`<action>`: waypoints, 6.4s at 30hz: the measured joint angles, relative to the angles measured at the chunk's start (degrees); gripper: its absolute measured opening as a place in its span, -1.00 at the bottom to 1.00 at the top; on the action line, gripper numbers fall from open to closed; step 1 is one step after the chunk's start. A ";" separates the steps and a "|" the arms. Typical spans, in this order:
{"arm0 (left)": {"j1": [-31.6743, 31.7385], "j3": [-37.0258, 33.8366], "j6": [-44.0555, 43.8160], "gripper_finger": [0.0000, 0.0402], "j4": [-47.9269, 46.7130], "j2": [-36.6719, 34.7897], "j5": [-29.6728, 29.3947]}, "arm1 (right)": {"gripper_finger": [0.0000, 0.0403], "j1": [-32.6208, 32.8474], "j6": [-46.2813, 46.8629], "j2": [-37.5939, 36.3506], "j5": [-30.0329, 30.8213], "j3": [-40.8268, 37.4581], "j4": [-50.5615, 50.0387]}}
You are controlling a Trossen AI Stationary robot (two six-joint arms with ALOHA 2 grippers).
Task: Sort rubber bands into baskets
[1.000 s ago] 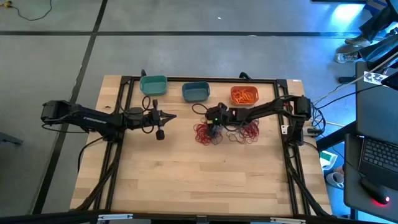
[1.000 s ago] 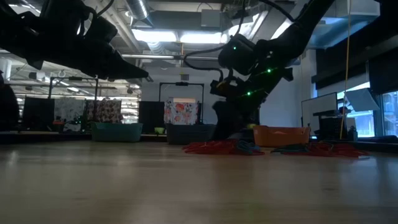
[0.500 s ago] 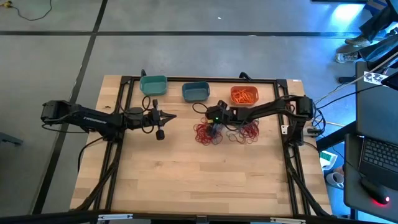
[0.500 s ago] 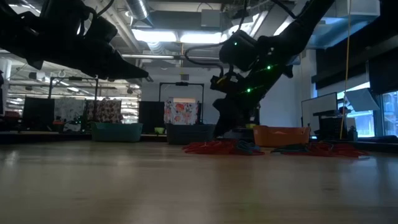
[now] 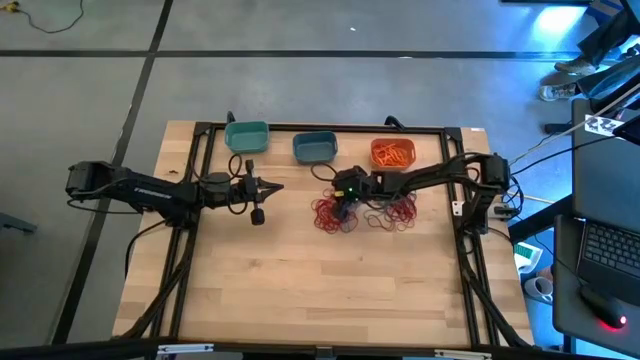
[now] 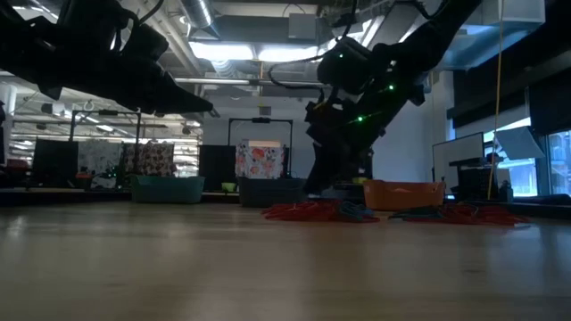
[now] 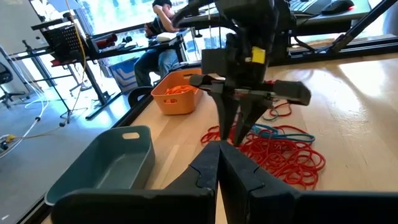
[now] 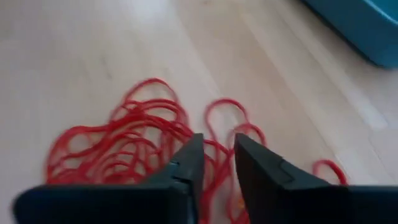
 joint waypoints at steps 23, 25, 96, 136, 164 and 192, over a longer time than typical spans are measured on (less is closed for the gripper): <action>0.17 0.00 -0.16 -0.97 0.00 0.00 -0.04 | -0.94 0.01 -7.45 4.11 4.24 0.00 4.69; 0.17 0.00 0.11 -0.97 0.00 0.00 -0.04 | -0.89 0.07 -7.66 3.72 5.04 0.00 5.36; 0.24 0.00 0.31 -0.97 0.00 -0.02 0.00 | -0.90 -15.39 -24.49 7.65 5.89 9.27 28.87; 0.24 0.00 -0.22 -0.97 -0.09 0.00 0.00 | -0.20 -1.01 -22.48 5.95 -5.94 9.25 -4.92; 0.24 0.00 -0.05 -0.97 -0.09 0.00 -0.01 | -0.95 6.18 -19.71 3.34 -0.69 11.93 -7.06; 0.28 0.00 0.26 -0.97 0.02 -0.02 -0.02 | -0.25 5.26 -22.44 4.90 12.23 10.16 -13.64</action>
